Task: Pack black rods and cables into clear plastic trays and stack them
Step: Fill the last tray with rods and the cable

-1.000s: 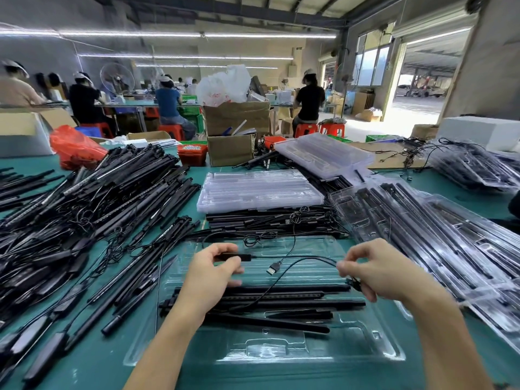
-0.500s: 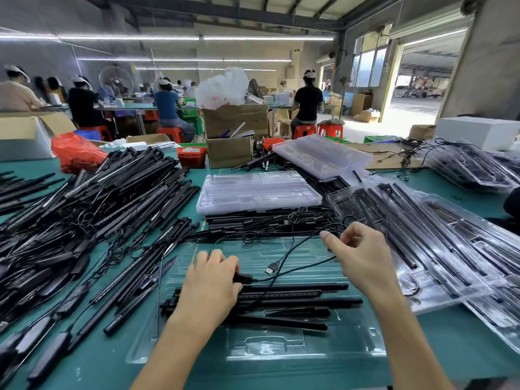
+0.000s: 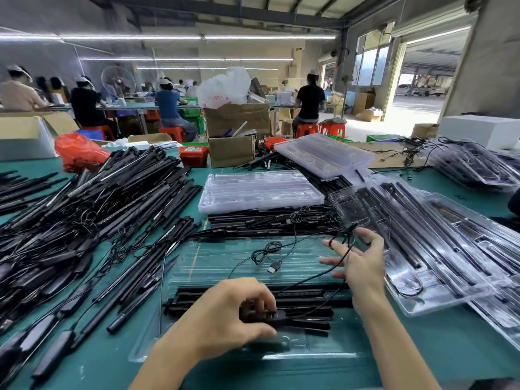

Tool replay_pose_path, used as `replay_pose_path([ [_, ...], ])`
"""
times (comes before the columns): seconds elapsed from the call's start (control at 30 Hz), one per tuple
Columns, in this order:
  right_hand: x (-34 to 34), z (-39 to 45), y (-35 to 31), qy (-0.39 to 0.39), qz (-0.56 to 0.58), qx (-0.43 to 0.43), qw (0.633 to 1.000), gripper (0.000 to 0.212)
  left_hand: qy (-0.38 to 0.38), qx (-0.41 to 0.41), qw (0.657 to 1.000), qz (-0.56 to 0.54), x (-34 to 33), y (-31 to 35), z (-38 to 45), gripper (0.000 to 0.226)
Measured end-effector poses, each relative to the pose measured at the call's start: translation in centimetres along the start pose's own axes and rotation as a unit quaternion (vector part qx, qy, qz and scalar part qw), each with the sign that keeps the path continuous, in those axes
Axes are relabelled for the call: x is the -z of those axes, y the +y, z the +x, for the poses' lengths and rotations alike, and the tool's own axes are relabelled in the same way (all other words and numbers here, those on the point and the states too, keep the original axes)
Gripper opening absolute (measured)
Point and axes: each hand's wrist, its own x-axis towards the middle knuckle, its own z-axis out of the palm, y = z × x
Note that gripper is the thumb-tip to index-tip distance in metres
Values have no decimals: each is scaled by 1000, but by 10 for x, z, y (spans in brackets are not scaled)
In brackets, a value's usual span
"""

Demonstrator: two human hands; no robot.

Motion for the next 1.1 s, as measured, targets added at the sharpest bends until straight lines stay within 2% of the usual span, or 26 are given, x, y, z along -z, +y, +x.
replay_pose_path([
  [0.1, -1, 2, -1, -19, -36, 8, 999, 28, -19, 2, 1000, -11, -6, -2, -4, 31],
  [0.23, 3, 5, -4, -7, -119, 45, 992, 17, -13, -8, 1000, -6, -9, -4, -12, 22],
  [0.33, 9, 9, -9, -36, -54, 9, 998, 25, -11, -6, 1000, -8, -8, -3, -15, 17],
  [0.43, 14, 13, -13, -40, -58, -12, 997, 33, -19, 4, 1000, -17, -7, -1, -16, 18],
  [0.6, 17, 18, -12, -58, -1, -94, 994, 32, -41, 8, 999, -30, -9, 1, -16, 23],
  [0.73, 13, 17, -6, -64, 12, -94, 993, 24, -45, -5, 999, -24, -12, 2, -15, 18],
  [0.97, 10, 14, 3, -37, -16, -45, 998, 21, -23, -98, 986, 132, -8, -3, -30, 26],
  [1.1, 10, 15, 4, -39, -19, -44, 998, 19, 6, -131, 978, 163, -7, -1, -32, 24],
])
